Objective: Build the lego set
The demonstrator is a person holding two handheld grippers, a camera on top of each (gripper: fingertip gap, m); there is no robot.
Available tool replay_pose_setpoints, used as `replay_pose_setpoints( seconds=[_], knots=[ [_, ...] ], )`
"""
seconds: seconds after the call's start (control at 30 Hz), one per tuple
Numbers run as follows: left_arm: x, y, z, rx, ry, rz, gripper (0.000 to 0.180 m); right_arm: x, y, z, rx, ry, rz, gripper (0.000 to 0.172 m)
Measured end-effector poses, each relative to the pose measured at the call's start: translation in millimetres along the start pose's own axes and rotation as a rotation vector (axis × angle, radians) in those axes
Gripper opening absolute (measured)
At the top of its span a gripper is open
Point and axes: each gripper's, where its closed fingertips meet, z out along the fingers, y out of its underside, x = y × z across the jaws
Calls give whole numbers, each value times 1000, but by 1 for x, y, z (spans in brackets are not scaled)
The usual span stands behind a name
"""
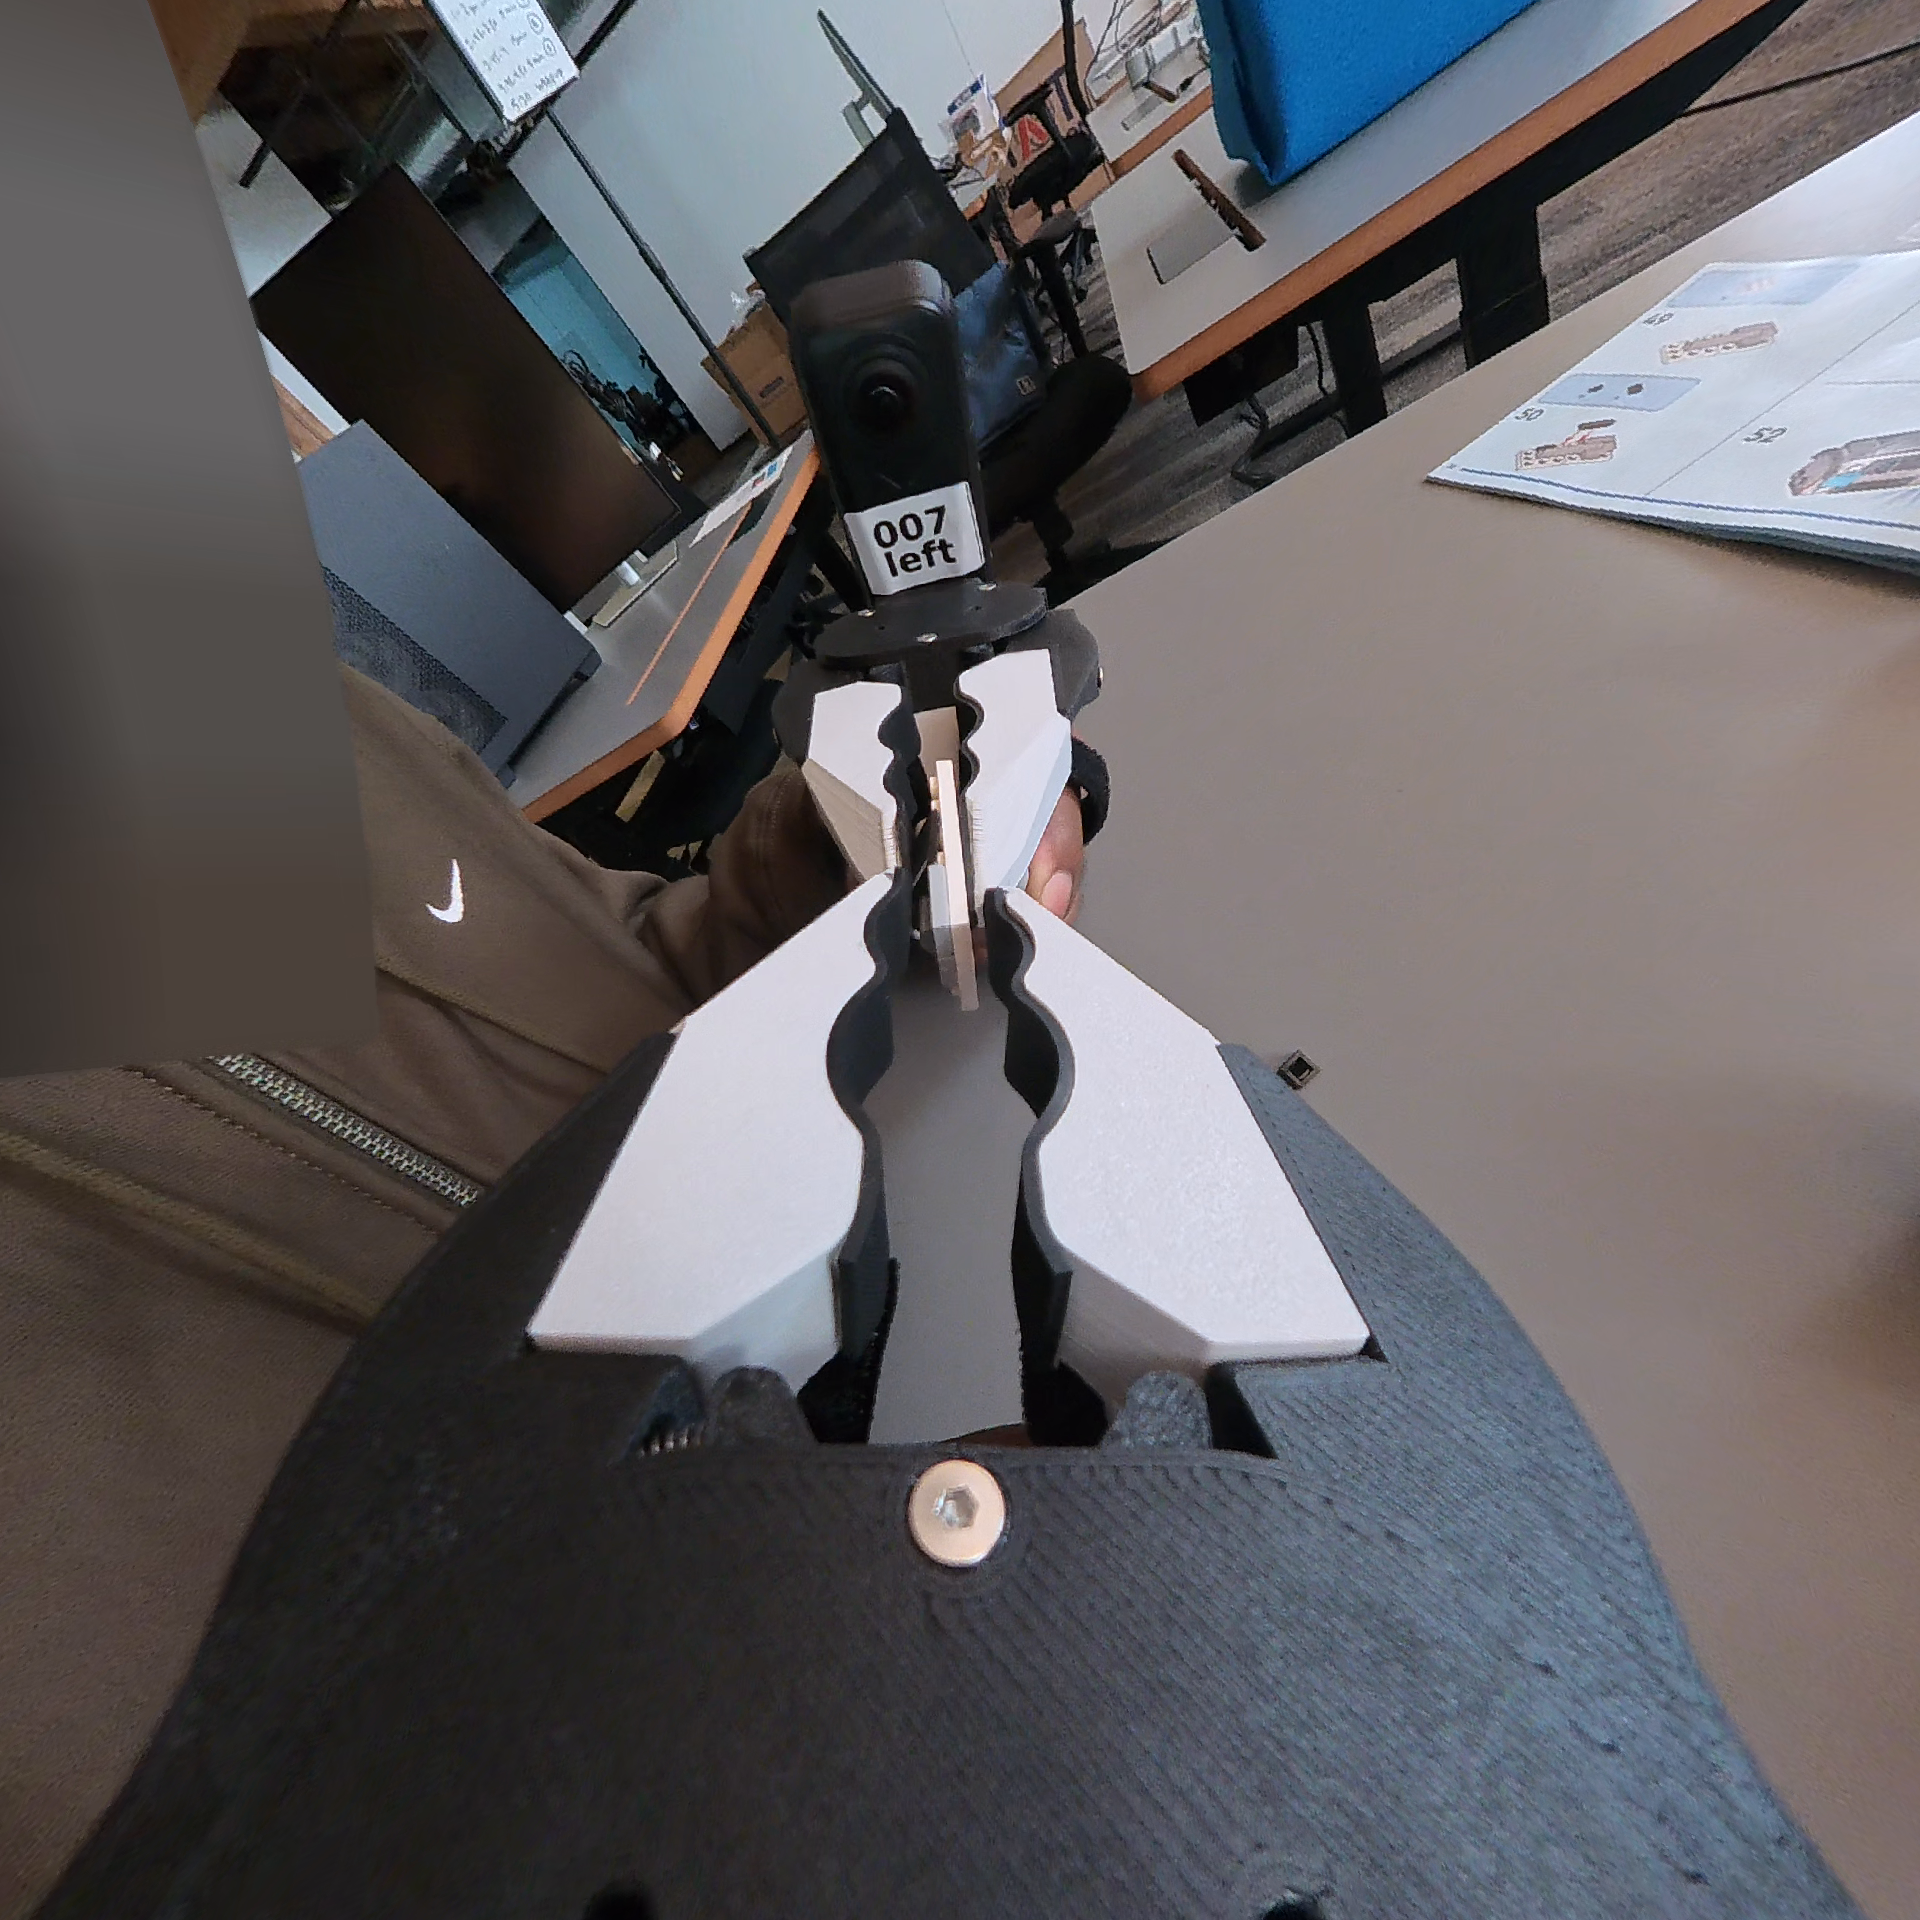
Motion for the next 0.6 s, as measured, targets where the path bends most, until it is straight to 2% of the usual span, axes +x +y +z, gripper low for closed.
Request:
replay_pose_setpoints(
  seconds=[0.6],
  knots=[
    [2, 0, 0, 1, 7, 16, 10, -3, -1, 1, 5, 60, -88, 12]
  ],
)
